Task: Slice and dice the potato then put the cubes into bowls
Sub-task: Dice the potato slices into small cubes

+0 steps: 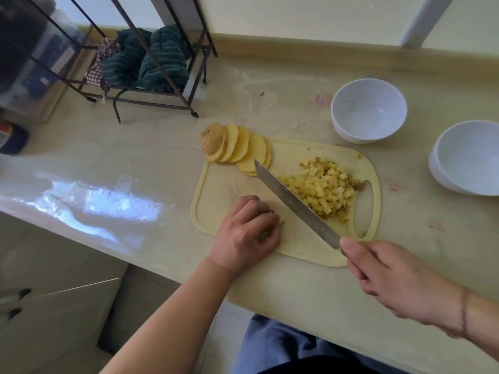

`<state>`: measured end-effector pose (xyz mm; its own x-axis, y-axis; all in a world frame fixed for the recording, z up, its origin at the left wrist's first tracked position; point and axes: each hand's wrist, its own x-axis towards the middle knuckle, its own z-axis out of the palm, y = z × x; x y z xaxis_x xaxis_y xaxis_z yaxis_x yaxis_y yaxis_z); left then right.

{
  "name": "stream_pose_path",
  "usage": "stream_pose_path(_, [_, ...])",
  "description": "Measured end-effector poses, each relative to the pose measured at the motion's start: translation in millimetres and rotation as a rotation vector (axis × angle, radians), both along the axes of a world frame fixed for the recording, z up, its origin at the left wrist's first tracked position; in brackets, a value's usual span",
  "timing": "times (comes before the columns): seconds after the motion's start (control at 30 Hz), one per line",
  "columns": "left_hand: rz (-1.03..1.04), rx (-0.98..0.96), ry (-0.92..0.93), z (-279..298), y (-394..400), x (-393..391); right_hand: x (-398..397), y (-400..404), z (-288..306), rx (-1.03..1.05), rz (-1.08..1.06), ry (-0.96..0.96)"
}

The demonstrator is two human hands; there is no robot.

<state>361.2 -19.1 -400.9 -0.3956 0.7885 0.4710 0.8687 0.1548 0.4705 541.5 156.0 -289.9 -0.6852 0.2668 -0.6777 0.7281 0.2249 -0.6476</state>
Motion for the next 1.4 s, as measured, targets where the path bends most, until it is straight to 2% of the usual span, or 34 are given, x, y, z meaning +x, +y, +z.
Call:
stream_pose_path(0.1, [0.003,-0.005,0.004,0.3,0.4,0.4,-1.7,5.8,6.8,-0.078,-0.011,-0.057])
stream_pose_path(0.3, [0.004,0.015,0.049,0.6,-4.5,4.2,-1.8,-3.4,14.6,-0.097,0.061,-0.018])
stream_pose_path(0.6, [0.056,0.014,0.021,-3.1,-9.2,11.2,9.2,-10.4,12.5,-0.092,0.094,-0.006])
stream_pose_path(0.9, [0.061,0.034,0.022,-2.9,-9.4,11.8,30.3,-7.2,-5.2,0.001,0.089,0.077])
stream_pose_path(1.4, [0.074,0.025,-0.013,0.2,-8.8,11.5,31.6,-10.3,-12.1,-0.002,0.110,0.041])
